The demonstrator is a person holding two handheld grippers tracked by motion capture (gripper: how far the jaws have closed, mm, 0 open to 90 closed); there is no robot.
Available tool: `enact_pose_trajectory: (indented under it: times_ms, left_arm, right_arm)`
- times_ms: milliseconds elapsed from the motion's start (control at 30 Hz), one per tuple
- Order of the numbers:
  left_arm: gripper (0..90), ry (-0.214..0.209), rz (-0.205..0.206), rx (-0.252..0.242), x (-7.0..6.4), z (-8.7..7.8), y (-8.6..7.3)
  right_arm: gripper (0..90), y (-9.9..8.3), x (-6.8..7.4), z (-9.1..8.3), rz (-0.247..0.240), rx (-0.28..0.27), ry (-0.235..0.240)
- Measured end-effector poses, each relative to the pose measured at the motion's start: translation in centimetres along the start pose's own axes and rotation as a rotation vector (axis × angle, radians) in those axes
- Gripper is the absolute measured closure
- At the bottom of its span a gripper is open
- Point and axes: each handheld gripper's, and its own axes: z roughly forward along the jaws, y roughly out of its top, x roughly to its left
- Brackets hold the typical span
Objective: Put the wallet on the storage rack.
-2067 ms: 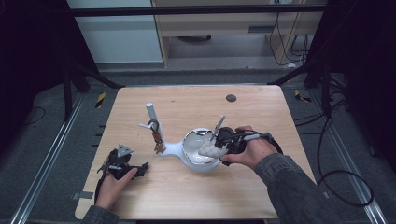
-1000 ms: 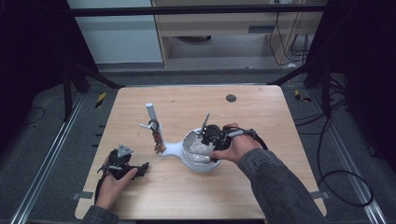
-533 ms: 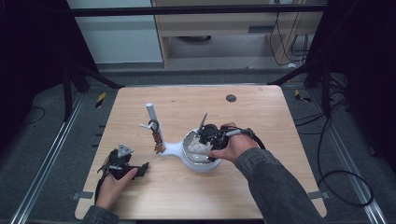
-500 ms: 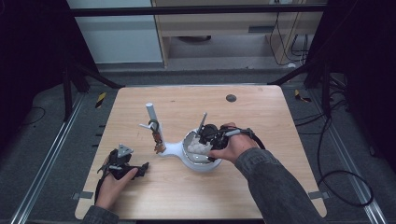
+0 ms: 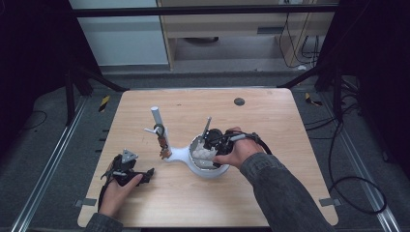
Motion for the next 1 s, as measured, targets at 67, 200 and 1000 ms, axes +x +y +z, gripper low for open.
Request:
enact_pose_trajectory:
  times_ms: [67,200,1000]
  left_arm:
    - [0.0,0.0,0.0,0.0,0.0,0.0,0.0]
    - [0.0,0.001,-0.002,-0.003,0.0,0.0,0.0]
    - [0.0,0.0,-0.001,-0.003,0.0,0.0,0.0]
  right_arm:
    - [32.0,0.0,0.0,0.1,-0.003,0.003,0.0]
    - [32.0,0.1,0.0,0.2,-0.002,0.007,0.0]
    - [32.0,0.6,-0.2,1.2,-0.003,0.021,-0.004]
